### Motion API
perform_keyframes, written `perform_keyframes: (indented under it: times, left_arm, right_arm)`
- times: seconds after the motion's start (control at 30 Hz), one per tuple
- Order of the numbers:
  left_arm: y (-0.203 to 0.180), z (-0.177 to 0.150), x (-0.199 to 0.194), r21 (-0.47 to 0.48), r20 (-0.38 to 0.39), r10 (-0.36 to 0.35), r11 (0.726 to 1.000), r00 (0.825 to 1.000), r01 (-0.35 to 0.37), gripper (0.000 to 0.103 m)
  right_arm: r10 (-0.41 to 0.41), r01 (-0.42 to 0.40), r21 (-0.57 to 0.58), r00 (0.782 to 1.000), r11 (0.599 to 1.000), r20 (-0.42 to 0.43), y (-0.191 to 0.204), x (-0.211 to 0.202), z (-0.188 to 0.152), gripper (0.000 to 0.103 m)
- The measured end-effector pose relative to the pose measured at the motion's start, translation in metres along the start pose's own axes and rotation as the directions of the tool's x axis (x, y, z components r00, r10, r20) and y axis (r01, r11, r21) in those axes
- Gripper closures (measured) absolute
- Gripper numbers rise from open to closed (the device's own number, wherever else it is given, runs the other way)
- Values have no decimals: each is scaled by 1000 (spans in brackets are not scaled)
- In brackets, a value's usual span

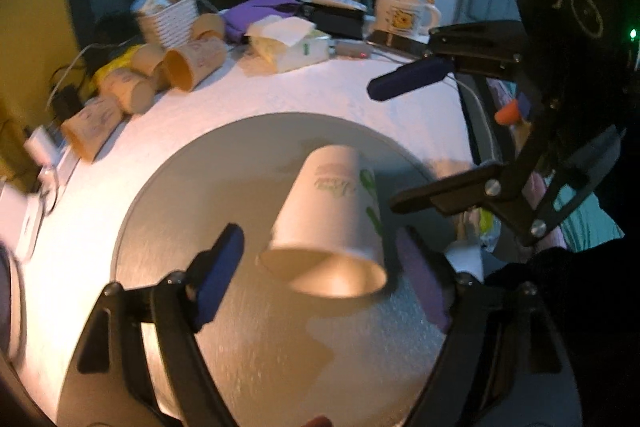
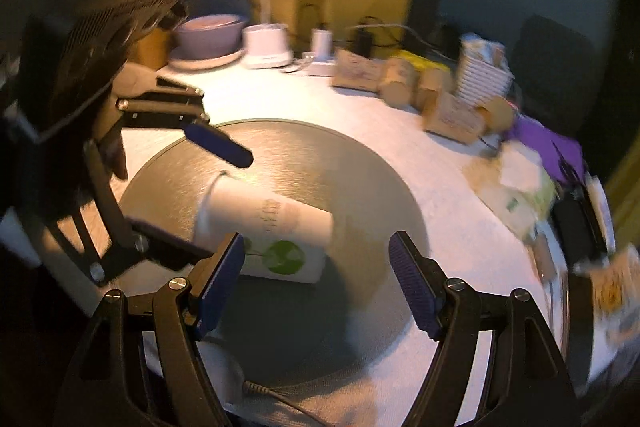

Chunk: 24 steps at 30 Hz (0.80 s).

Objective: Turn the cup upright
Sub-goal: 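Lift the white cup with the right gripper and carry it over the mat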

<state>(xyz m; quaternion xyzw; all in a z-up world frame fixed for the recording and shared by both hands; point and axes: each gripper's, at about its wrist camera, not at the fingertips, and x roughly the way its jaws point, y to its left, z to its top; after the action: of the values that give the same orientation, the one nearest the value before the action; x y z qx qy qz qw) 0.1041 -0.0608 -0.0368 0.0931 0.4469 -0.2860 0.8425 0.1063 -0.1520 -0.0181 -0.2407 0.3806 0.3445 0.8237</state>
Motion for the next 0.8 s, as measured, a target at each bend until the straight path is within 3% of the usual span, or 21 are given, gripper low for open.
perform_keyframes:
  times: [0.23, 0.47, 0.6, 0.8]
  left_arm:
    - [12, -36, -32, -203, 37, 64, 978, 997, -55, 23]
    - [31, -75, -49, -382, 45, 137, 918, 990, -110, 23]
    - [40, -89, -53, -450, 52, 155, 886, 987, -116, 22]
    - [46, -103, -53, -477, 37, 162, 870, 986, -125, 22]
  right_arm:
    - [99, -111, -234, 993, 966, -62, 18, 12, 15, 26]
    - [138, -208, -474, 974, 856, -178, 43, 29, 20, 25]
    - [128, -235, -555, 966, 798, -226, 51, 36, 23, 18]
    - [97, -282, -632, 945, 722, -311, 59, 54, 29, 18]
